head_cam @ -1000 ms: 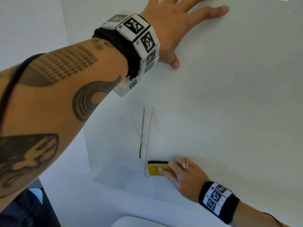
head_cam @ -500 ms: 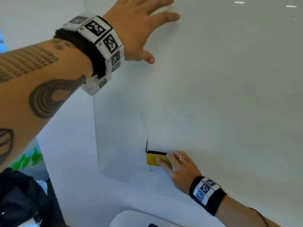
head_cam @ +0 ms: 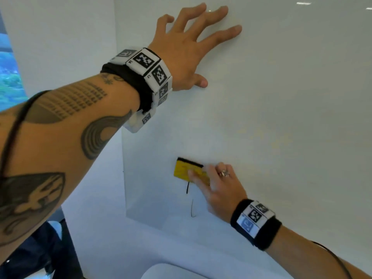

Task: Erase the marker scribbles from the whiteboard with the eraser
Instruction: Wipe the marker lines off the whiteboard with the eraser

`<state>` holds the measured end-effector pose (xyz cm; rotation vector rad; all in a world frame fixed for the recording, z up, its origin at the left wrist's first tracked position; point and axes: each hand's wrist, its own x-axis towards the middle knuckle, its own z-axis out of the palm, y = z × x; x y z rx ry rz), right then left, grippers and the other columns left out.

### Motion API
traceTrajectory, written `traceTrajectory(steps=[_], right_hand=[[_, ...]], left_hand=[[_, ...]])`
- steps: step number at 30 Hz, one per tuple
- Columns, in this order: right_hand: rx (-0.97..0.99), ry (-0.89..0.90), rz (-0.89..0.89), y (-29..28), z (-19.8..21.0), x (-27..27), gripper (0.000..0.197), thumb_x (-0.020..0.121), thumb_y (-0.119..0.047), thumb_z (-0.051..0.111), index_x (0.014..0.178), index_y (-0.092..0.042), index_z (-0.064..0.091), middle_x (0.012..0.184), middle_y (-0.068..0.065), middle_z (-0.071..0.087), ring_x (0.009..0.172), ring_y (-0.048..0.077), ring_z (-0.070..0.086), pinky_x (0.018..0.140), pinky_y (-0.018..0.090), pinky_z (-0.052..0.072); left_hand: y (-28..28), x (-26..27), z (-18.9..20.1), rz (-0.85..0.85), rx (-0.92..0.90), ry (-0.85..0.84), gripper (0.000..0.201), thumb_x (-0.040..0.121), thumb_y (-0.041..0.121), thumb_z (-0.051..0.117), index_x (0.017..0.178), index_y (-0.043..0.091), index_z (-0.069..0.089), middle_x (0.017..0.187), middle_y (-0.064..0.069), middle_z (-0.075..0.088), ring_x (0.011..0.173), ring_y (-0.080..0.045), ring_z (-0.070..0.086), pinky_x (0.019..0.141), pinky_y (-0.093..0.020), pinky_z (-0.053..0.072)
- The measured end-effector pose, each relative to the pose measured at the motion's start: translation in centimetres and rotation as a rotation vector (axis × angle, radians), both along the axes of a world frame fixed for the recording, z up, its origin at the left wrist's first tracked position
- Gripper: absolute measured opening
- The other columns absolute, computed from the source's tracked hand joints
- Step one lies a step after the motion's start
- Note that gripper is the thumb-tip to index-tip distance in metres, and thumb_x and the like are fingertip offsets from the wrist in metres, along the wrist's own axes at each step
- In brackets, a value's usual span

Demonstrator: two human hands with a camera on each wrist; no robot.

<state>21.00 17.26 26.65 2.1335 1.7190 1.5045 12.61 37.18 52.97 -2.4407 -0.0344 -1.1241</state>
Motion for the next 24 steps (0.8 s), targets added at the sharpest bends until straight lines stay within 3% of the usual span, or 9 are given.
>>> traceTrajectory(steps=[3, 6, 9, 11, 14, 18, 20, 22, 24], right_hand=[[-0.15, -0.009, -0.028, -1.6, -3.2, -0.3, 0.06, 0.076, -0.009, 0.058, 0.136, -0.013, 0.06, 0.107, 0.019, 0.055, 0.089, 0.037, 0.05, 0.081, 0.048, 0.042], [-0.056, -0.02, -0.009, 0.2, 2.2, -0.7, 0.065, 0.065, -0.01, 0.066, 0.13, -0.017, 0.063, 0.102, 0.017, 0.058, 0.084, 0.033, 0.049, 0.076, 0.042, 0.034], [0.207, 0.026, -0.019, 2.5, 9.0, -0.9, 0.057, 0.07, -0.012, 0.067, 0.127, -0.02, 0.066, 0.1, 0.015, 0.058, 0.08, 0.029, 0.047, 0.072, 0.04, 0.03], [0.278, 0.056, -0.007, 3.3, 10.0, -1.1, 0.054, 0.072, -0.012, 0.066, 0.126, -0.02, 0.067, 0.099, 0.016, 0.058, 0.08, 0.029, 0.045, 0.071, 0.04, 0.028], [0.201, 0.083, 0.043, 3.3, 4.7, -1.2, 0.052, 0.076, -0.006, 0.06, 0.127, -0.014, 0.067, 0.097, 0.019, 0.058, 0.08, 0.03, 0.046, 0.071, 0.041, 0.032], [-0.161, 0.092, -0.024, -0.8, -9.0, -0.9, 0.052, 0.099, -0.006, 0.024, 0.121, -0.015, 0.071, 0.103, 0.021, 0.063, 0.082, 0.039, 0.06, 0.081, 0.047, 0.038], [-0.297, 0.093, -0.074, -3.3, -13.1, -1.0, 0.052, 0.1, -0.006, 0.026, 0.116, -0.019, 0.074, 0.102, 0.017, 0.067, 0.08, 0.039, 0.066, 0.084, 0.049, 0.038], [-0.353, 0.079, -0.055, -4.3, -13.3, -0.5, 0.045, 0.095, -0.007, 0.037, 0.118, -0.022, 0.073, 0.102, 0.014, 0.068, 0.082, 0.037, 0.066, 0.084, 0.048, 0.041], [-0.218, 0.07, 0.0, -3.0, -10.0, -0.1, 0.05, 0.094, -0.006, 0.033, 0.121, -0.022, 0.072, 0.102, 0.015, 0.067, 0.084, 0.036, 0.063, 0.083, 0.046, 0.043]], left_hand=[[0.2, 0.0, -0.1, -0.004, -0.005, -0.001, 0.11, 0.072, 0.058, 0.076, 0.152, 0.053, 0.0, 0.166, 0.01, 0.0, 0.152, -0.029, 0.006, 0.111, -0.064, 0.019], [0.0, -0.2, 0.2, 0.013, 0.01, -0.002, 0.11, 0.071, 0.059, 0.076, 0.152, 0.053, 0.001, 0.166, 0.008, 0.003, 0.15, -0.032, 0.01, 0.109, -0.063, 0.022], [0.0, -0.3, 0.3, 0.033, 0.032, -0.013, 0.108, 0.072, 0.061, 0.075, 0.152, 0.051, 0.003, 0.165, 0.006, 0.006, 0.147, -0.035, 0.015, 0.106, -0.062, 0.025], [-0.1, -0.3, 0.3, 0.039, 0.039, -0.01, 0.107, 0.072, 0.063, 0.074, 0.152, 0.05, 0.004, 0.165, 0.006, 0.007, 0.147, -0.035, 0.016, 0.106, -0.061, 0.026], [-0.3, -0.4, 0.5, 0.047, 0.047, 0.003, 0.106, 0.072, 0.063, 0.073, 0.152, 0.05, 0.004, 0.165, 0.005, 0.006, 0.147, -0.035, 0.014, 0.107, -0.062, 0.027], [-0.3, -0.6, 0.7, 0.044, 0.044, 0.011, 0.107, 0.071, 0.063, 0.074, 0.152, 0.051, 0.005, 0.165, 0.006, 0.006, 0.147, -0.035, 0.014, 0.107, -0.062, 0.028], [-0.2, -0.5, 0.7, 0.039, 0.048, 0.004, 0.108, 0.07, 0.063, 0.075, 0.152, 0.051, 0.005, 0.165, 0.006, 0.006, 0.148, -0.035, 0.014, 0.107, -0.062, 0.028], [0.0, -0.5, 0.6, 0.033, 0.049, 0.0, 0.108, 0.07, 0.063, 0.076, 0.151, 0.051, 0.005, 0.165, 0.006, 0.007, 0.148, -0.035, 0.014, 0.107, -0.063, 0.027], [0.1, -0.4, 0.6, 0.028, 0.049, -0.003, 0.108, 0.07, 0.063, 0.075, 0.151, 0.051, 0.006, 0.165, 0.005, 0.008, 0.147, -0.035, 0.015, 0.107, -0.062, 0.026]])
